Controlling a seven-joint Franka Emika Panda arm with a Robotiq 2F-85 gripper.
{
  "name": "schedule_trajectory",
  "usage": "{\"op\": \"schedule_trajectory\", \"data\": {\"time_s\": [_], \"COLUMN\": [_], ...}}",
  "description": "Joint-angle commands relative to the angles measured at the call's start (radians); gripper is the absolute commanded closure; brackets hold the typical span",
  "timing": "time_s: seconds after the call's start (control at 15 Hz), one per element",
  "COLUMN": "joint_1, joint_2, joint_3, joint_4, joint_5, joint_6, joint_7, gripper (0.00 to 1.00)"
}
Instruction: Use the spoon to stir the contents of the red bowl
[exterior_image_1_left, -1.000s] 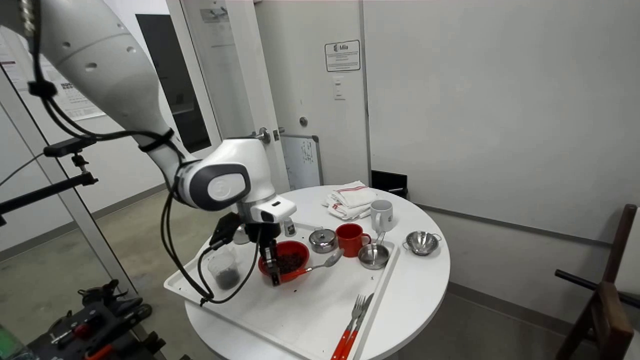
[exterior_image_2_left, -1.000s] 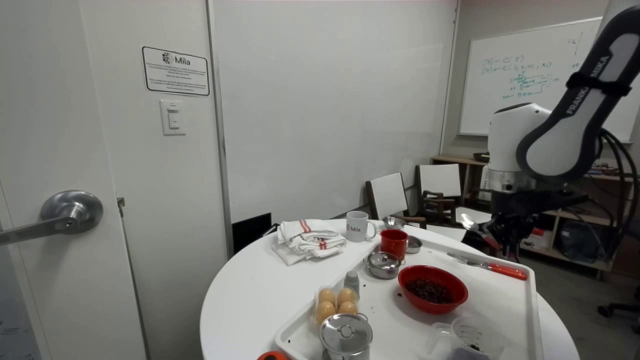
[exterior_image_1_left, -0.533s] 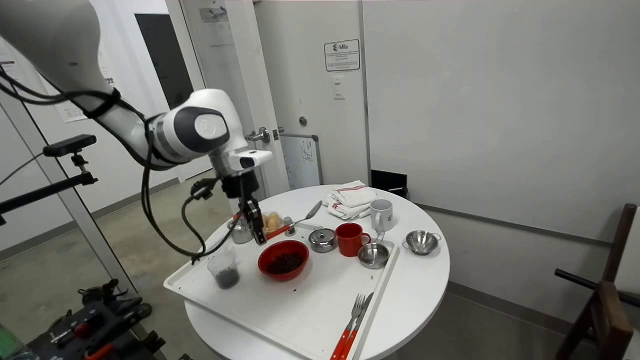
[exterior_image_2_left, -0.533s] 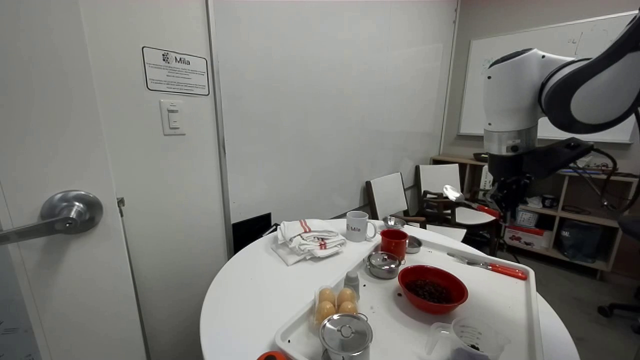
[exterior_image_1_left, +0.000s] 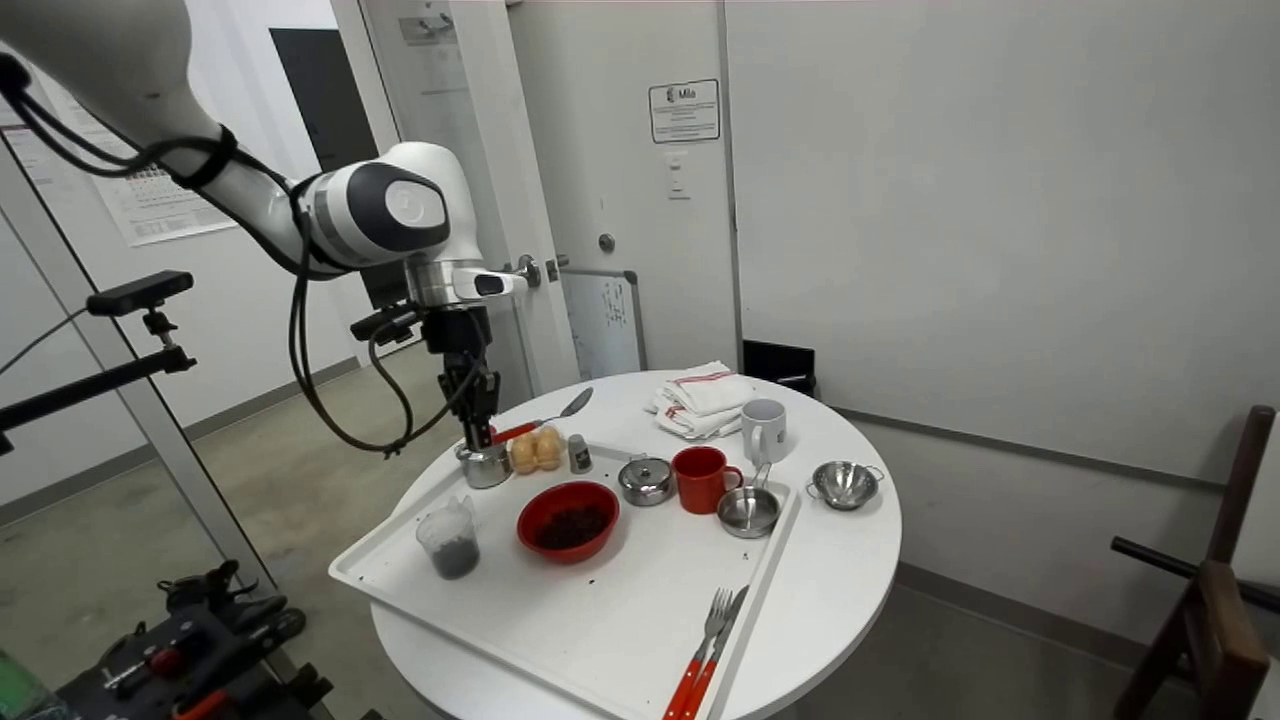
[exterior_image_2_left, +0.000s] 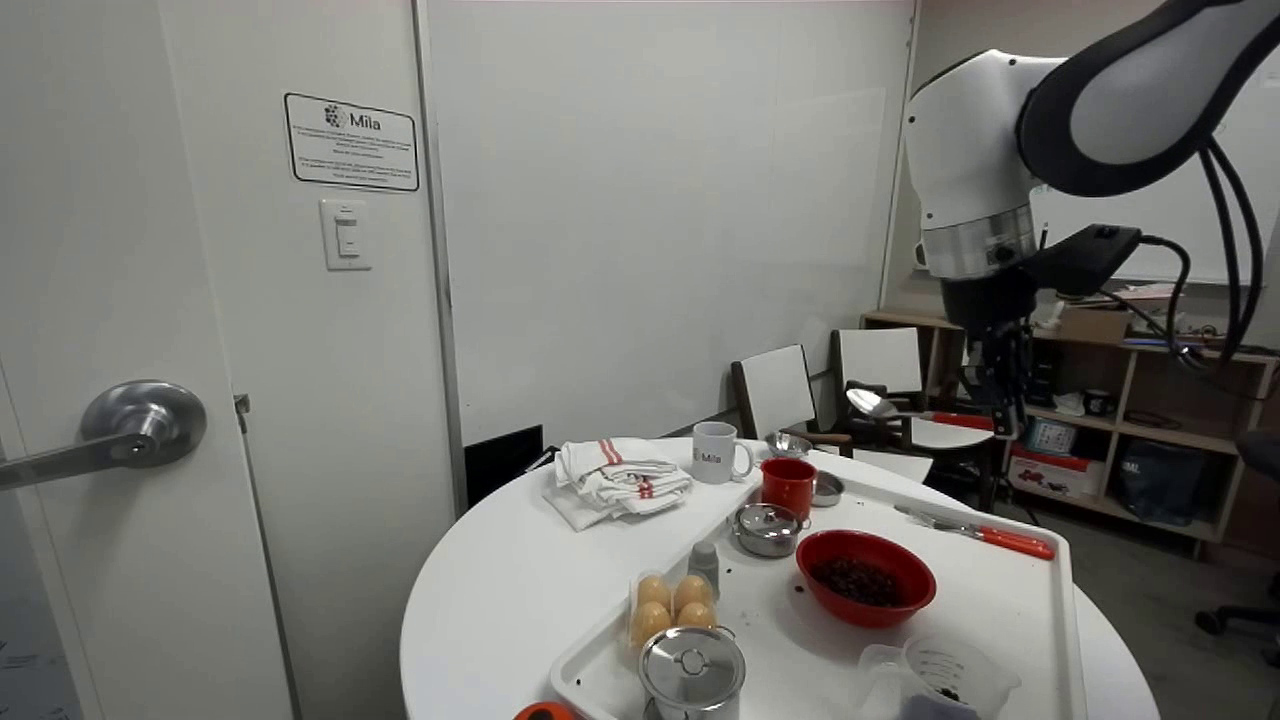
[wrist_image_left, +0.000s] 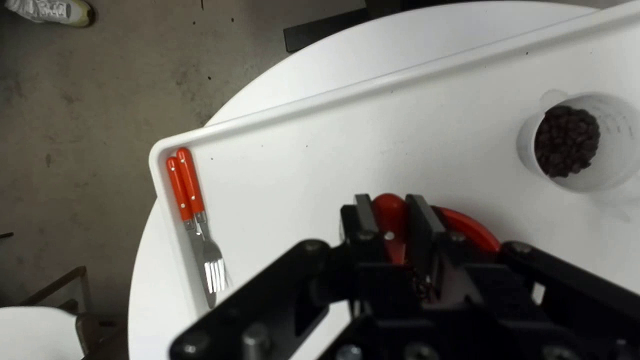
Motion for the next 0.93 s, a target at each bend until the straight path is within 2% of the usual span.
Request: {"op": "schedule_trajectory", "data": {"time_s": [0.0,0.4,0.87], "joint_1": [-0.037,-0.022,-0.007], "joint_2": [0.151,0.303,0.431], "joint_3": [0.059,0.070,0.066], "joint_4": [0.162,0.327,0.460], "joint_5": [0.038,-0.063,-0.235], "joint_6": [-0.138,-0.266,-0.406], "joint_7": [-0.093,-0.197,-0.331], "gripper": [0.95,0.95,0.95]}}
